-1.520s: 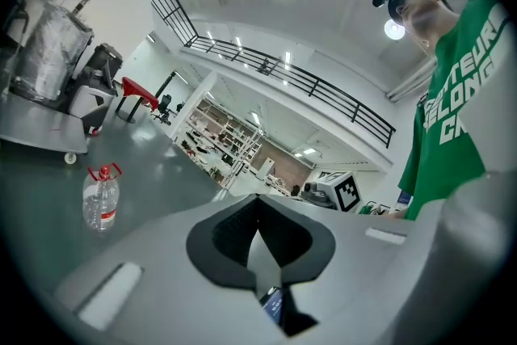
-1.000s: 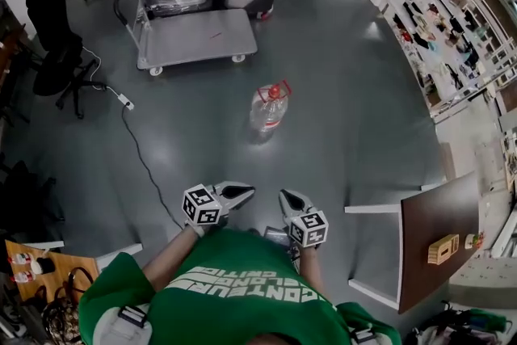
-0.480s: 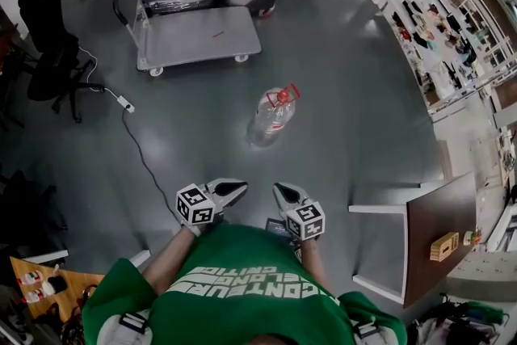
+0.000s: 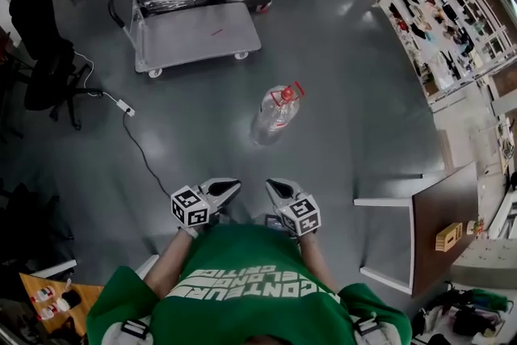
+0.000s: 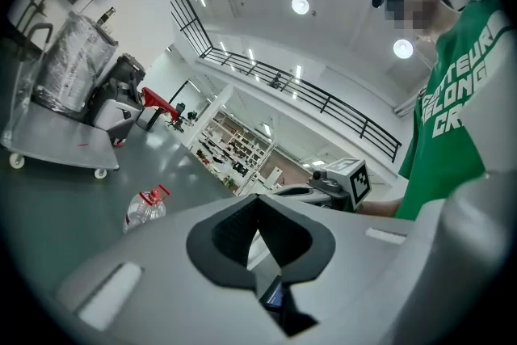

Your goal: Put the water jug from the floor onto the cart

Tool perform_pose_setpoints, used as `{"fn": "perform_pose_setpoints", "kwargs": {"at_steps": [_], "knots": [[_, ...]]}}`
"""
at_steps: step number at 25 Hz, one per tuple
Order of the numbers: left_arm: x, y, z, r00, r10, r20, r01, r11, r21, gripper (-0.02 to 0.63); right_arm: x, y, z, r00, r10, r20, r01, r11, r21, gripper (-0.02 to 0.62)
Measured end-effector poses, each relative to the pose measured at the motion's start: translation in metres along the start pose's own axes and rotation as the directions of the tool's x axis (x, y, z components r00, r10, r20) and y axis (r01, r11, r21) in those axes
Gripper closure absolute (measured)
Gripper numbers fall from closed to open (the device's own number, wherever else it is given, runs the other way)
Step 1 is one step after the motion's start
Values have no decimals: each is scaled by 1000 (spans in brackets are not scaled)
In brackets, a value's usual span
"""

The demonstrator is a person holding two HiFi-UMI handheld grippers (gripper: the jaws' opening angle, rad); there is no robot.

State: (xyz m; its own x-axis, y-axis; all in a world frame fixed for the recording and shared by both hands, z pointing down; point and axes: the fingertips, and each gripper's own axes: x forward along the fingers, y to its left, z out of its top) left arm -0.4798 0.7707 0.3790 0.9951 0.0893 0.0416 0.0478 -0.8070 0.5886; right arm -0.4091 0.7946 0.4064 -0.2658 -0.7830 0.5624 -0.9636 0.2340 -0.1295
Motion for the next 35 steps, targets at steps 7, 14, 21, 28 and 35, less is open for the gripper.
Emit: {"fn": "perform_pose_setpoints", "kwargs": {"at_steps": [7,14,21,28,35], "knots": [[16,11,8,1000,-4,-15,4,1000,4,597,9,-13,7,1000,16,-2,-16,1000,8,602],[47,17,23,1000,-15,-20,15,1000,6,597,24,-56,29,999,20,30,-20,1000,19,602],[86,24,40,999,-16,-51,17,999,27,597,27,-93,45,998,27,60,-29,999,24,602],[140,24,51,996,-31,-88,36,998,59,597,11,-148,44,996,1,84,-6,998,56,602],[185,29,49,994,-19,-105,26,998,62,597,-6,-201,28,996,-21,88,14,996,83,601]]}}
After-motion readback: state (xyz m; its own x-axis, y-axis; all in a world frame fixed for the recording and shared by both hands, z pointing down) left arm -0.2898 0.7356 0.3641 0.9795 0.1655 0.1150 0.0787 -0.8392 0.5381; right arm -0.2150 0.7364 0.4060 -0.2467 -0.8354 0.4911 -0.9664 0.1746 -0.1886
